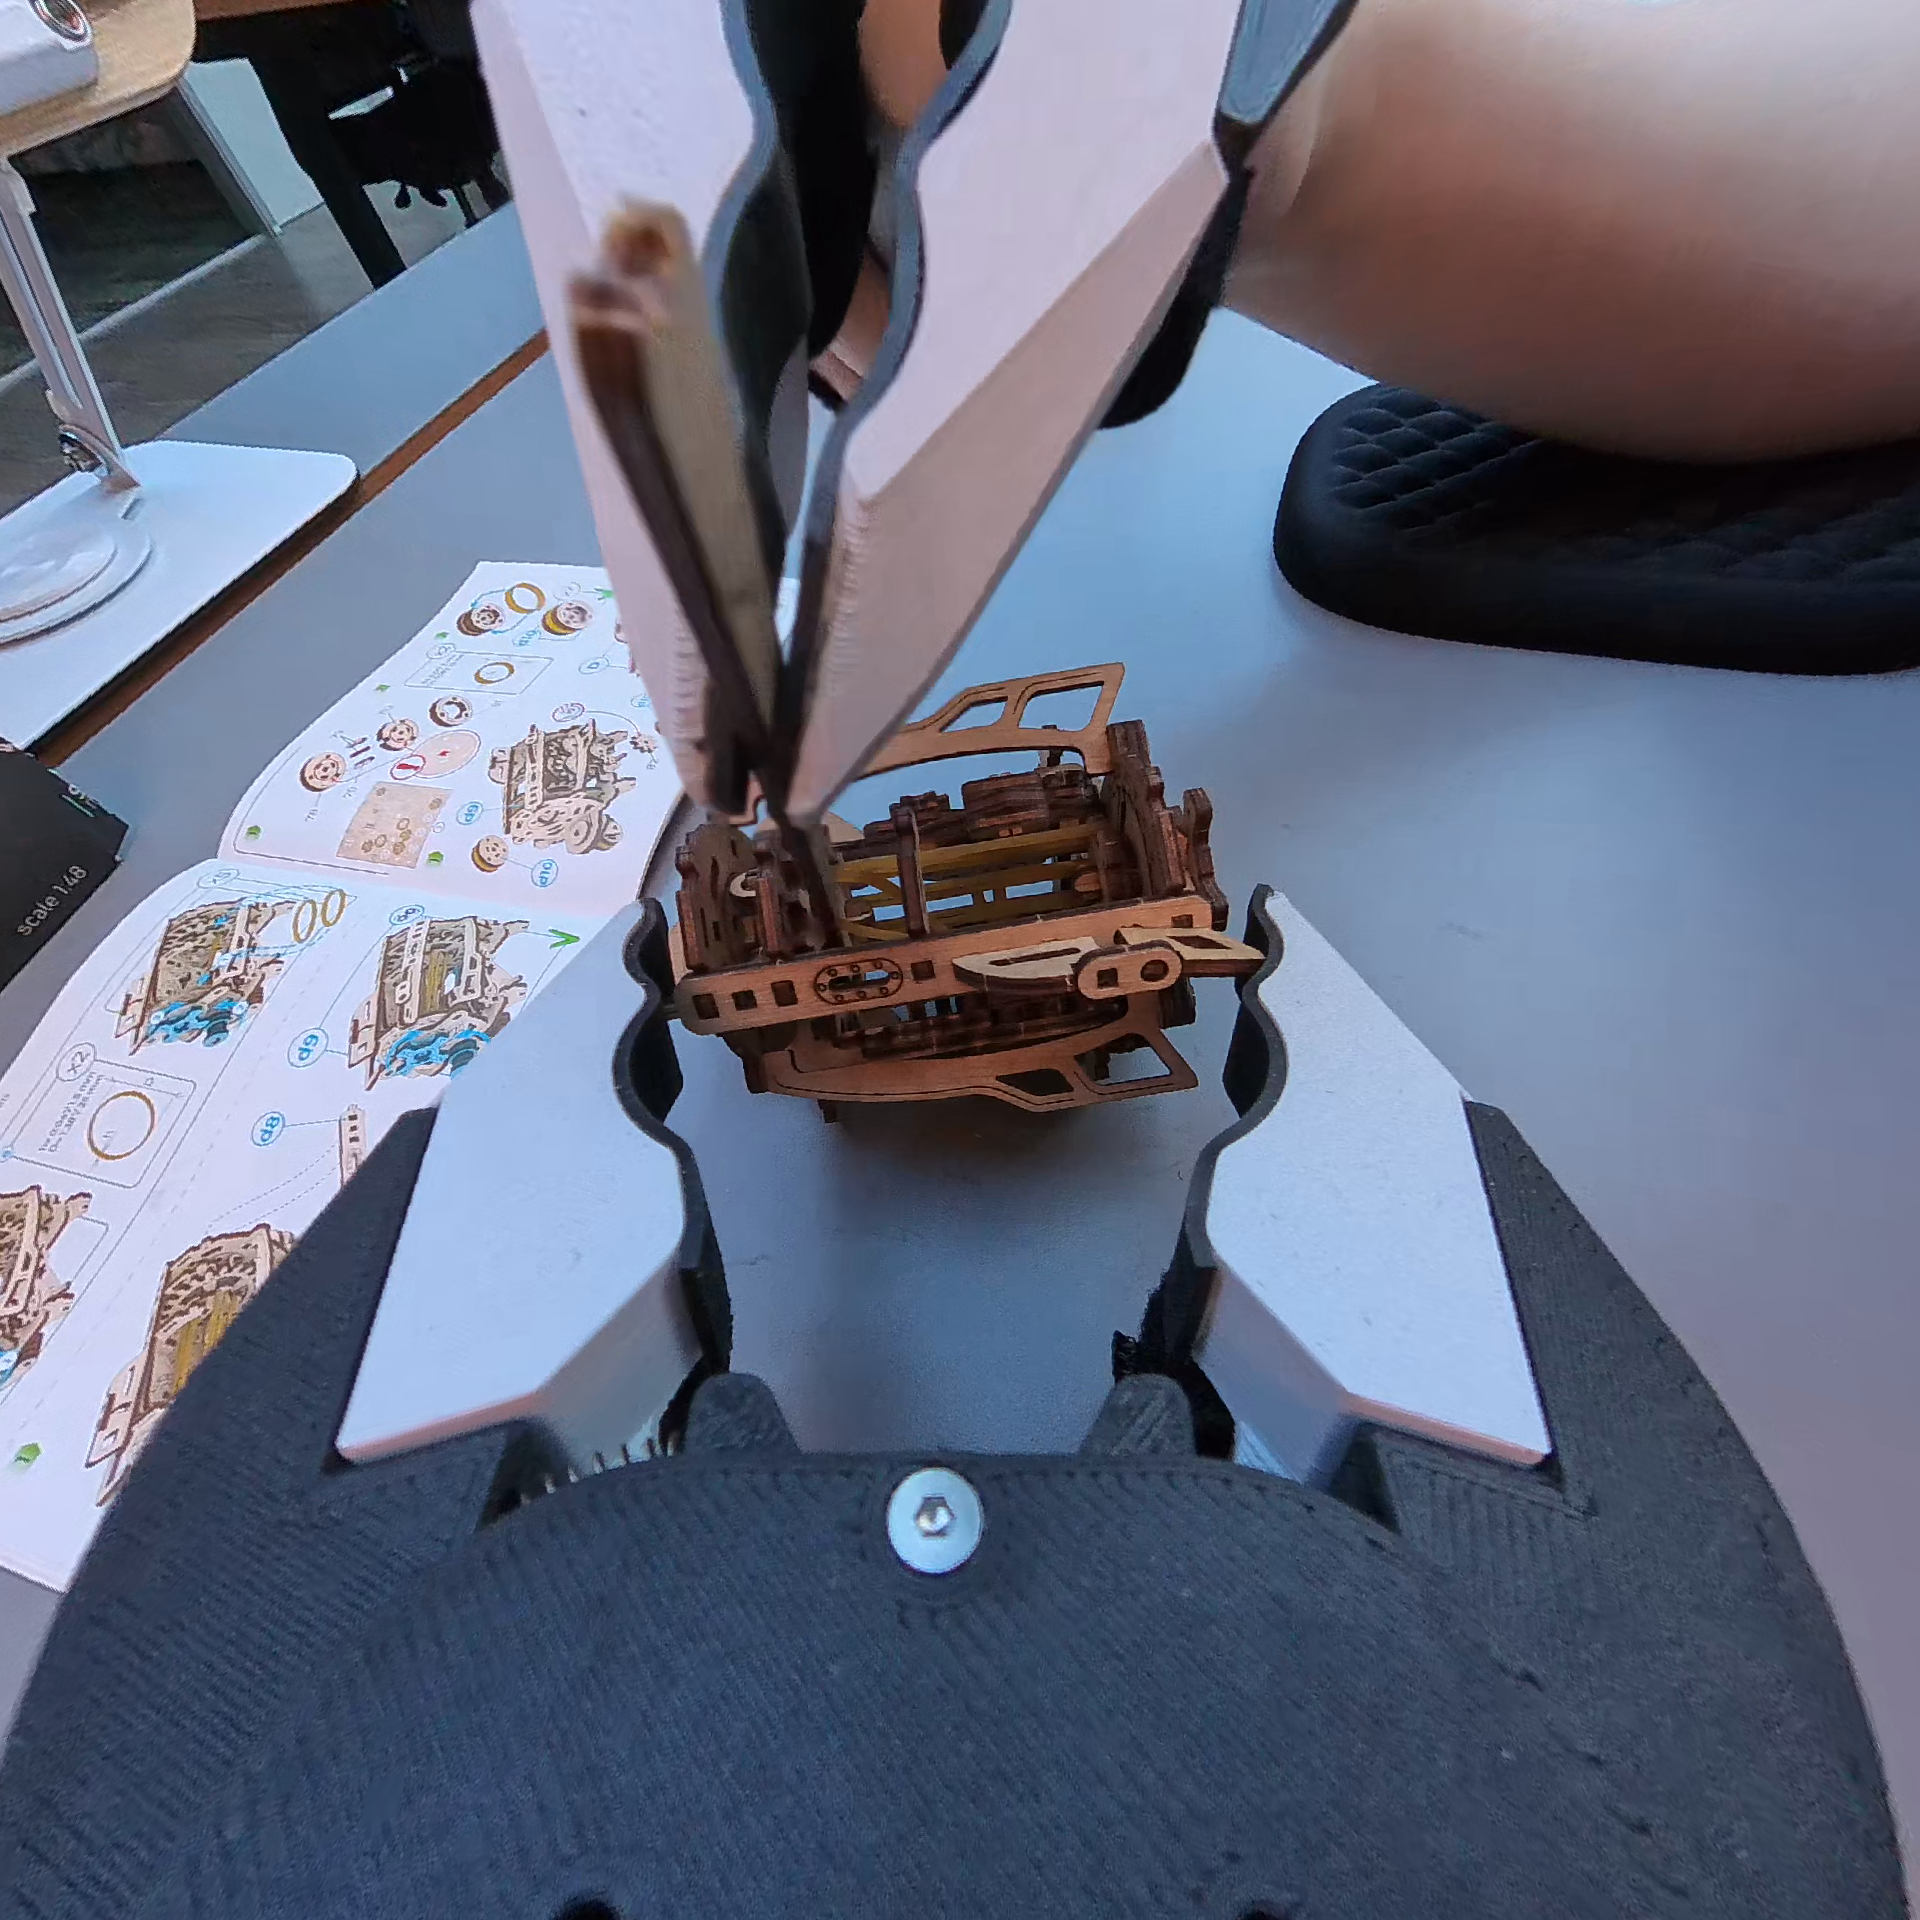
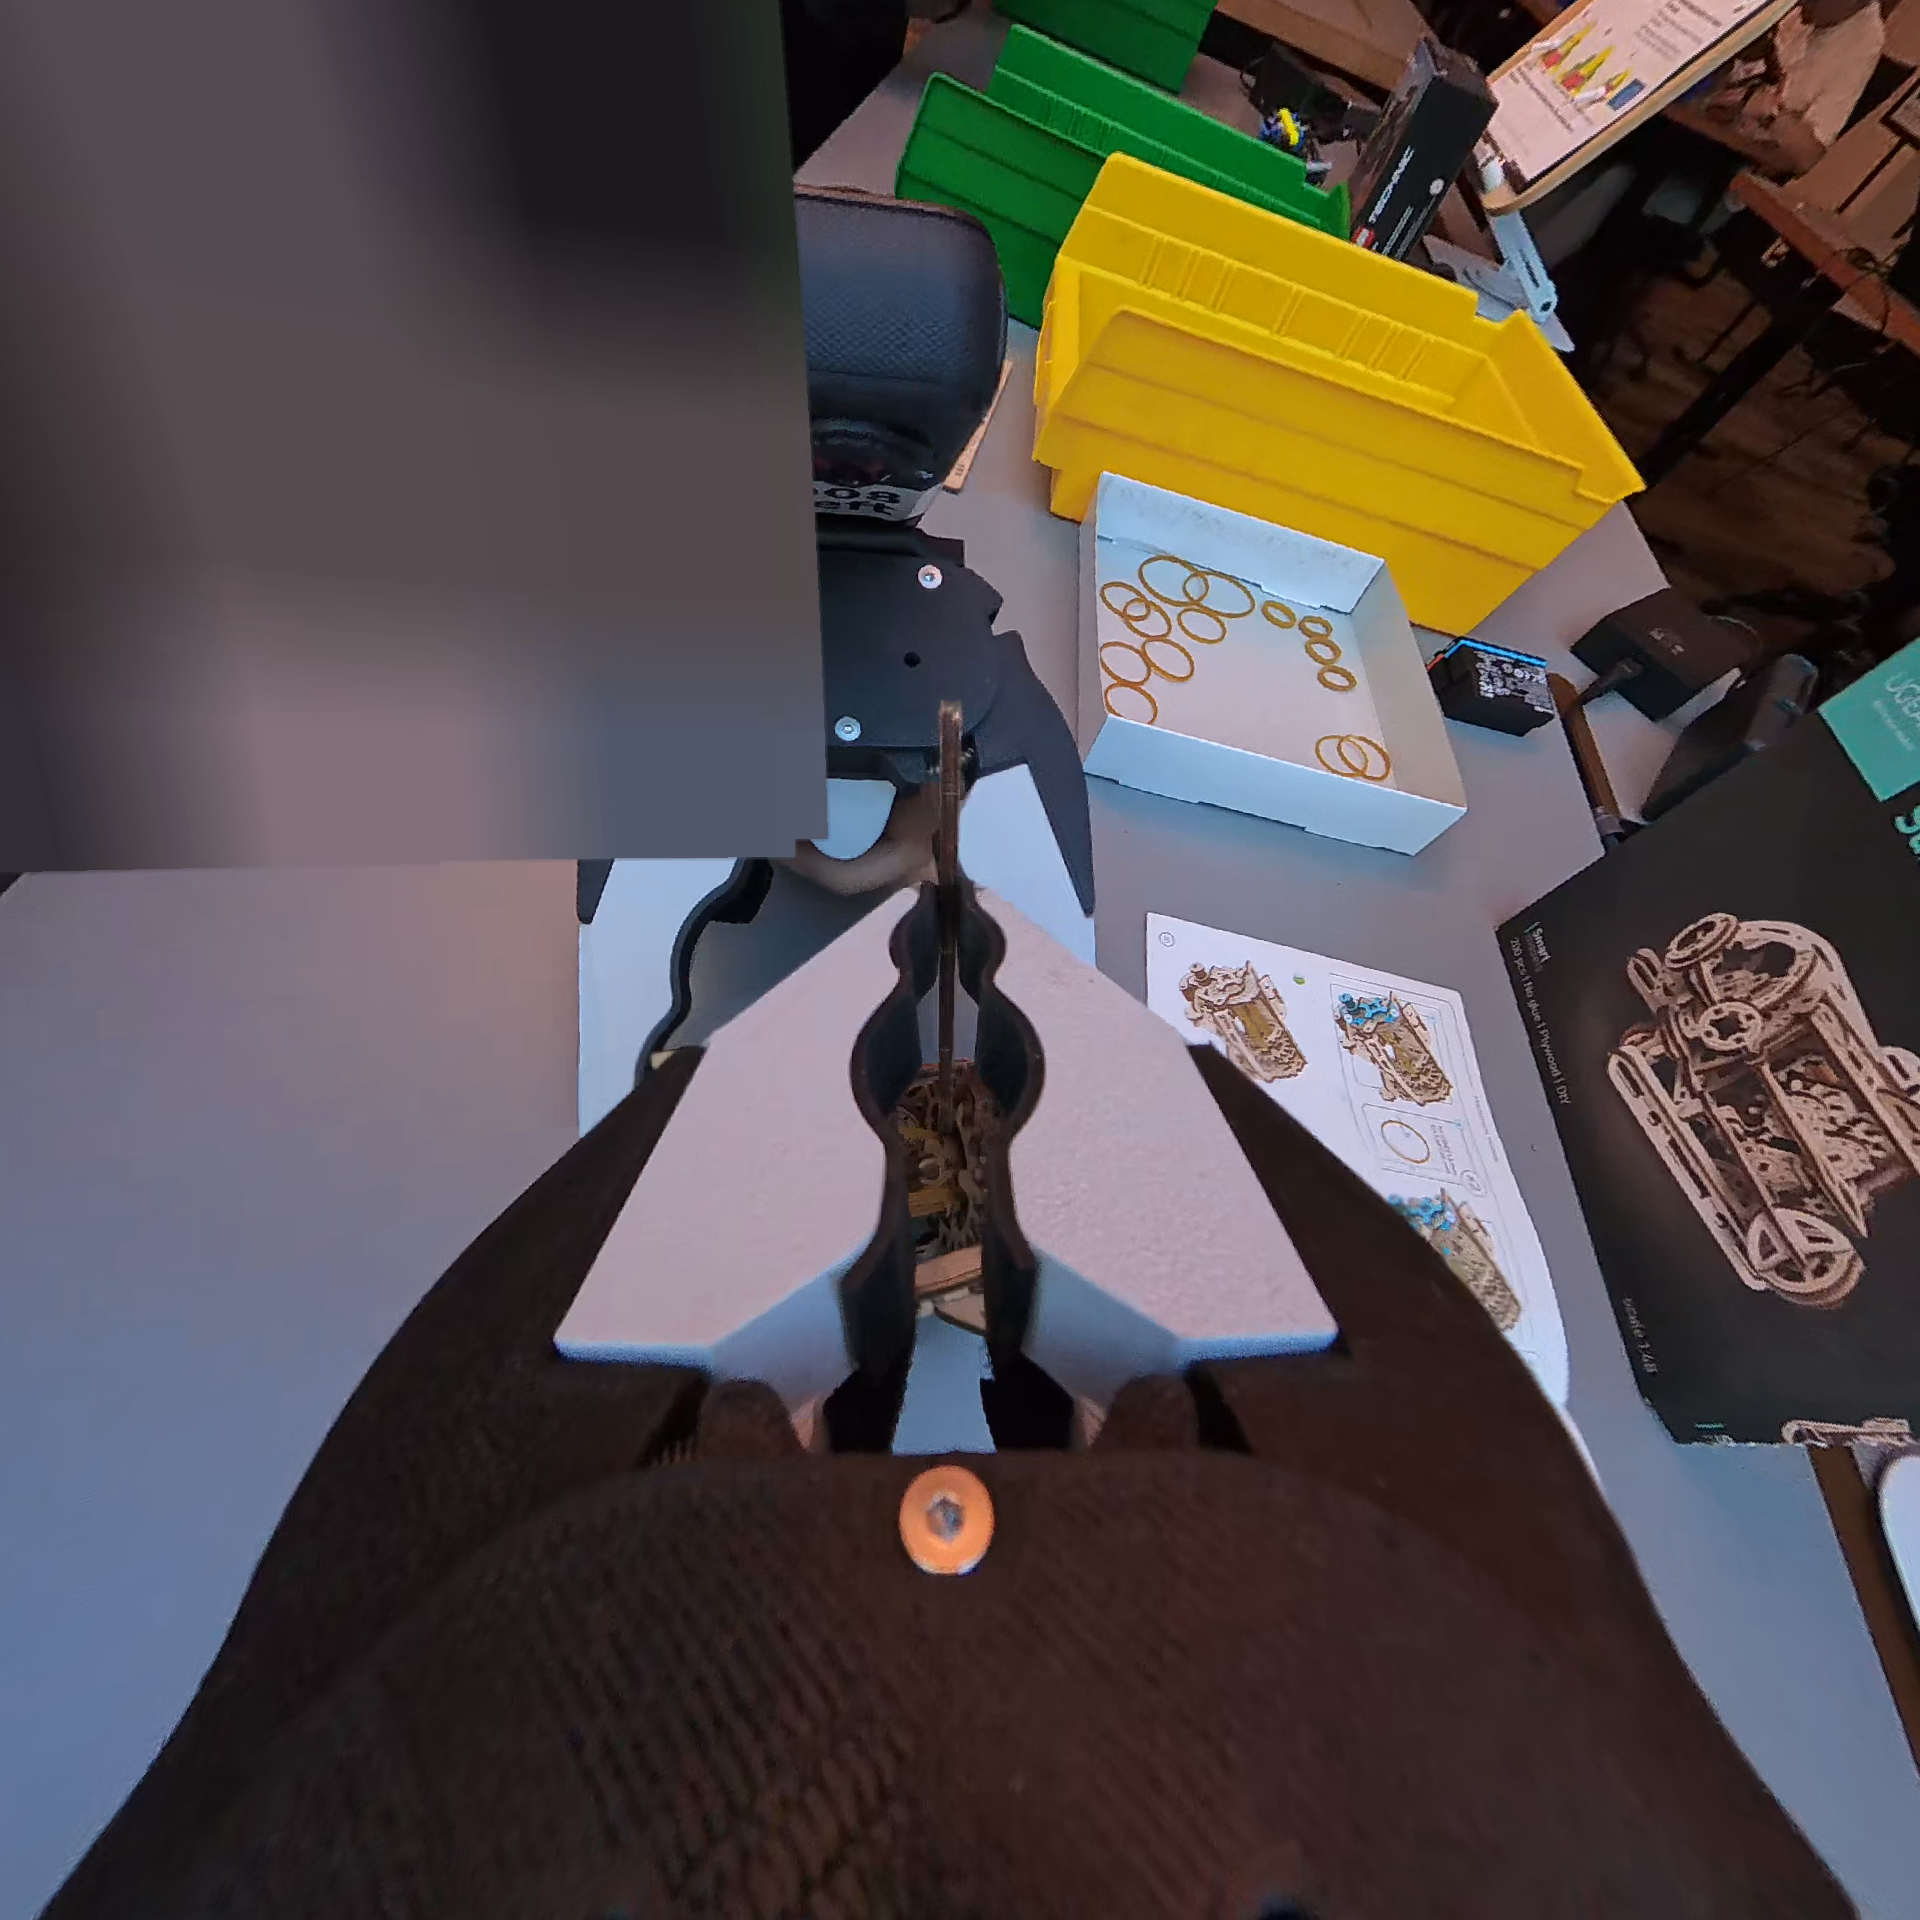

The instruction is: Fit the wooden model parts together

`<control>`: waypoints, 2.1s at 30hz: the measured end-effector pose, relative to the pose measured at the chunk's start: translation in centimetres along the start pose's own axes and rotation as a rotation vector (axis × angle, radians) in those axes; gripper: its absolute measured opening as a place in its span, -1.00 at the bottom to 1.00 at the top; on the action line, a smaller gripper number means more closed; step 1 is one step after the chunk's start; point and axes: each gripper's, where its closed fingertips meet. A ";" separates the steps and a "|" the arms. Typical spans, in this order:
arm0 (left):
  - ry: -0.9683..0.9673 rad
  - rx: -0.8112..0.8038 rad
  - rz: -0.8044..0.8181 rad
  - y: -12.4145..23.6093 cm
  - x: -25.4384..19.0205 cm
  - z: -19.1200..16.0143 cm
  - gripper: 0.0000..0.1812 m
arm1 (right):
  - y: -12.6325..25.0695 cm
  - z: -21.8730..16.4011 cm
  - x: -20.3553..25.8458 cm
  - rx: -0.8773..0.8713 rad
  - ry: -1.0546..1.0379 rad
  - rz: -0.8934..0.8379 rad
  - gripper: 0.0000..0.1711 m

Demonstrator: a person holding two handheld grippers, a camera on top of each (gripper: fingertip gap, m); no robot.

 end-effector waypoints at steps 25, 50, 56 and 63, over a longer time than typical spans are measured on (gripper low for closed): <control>-0.018 0.001 0.001 0.0 -0.2 0.0 0.18 | 0.2 -0.2 0.2 -0.112 -0.083 0.023 -1.00; -0.017 0.001 0.000 -0.1 -0.1 0.0 0.18 | 1.2 -1.5 0.1 0.006 -0.082 -0.013 -0.99; -0.015 0.002 0.000 -0.1 -0.1 0.0 0.18 | 1.1 -1.9 0.1 0.050 -0.071 -0.030 -1.00; -0.016 0.002 0.000 -0.1 -0.1 0.0 0.18 | 1.3 -1.8 0.3 0.055 -0.085 -0.024 -0.99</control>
Point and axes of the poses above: each gripper's, where its closed fingertips meet, y back along the fingers, z out of its top, x = y × z across the jaws
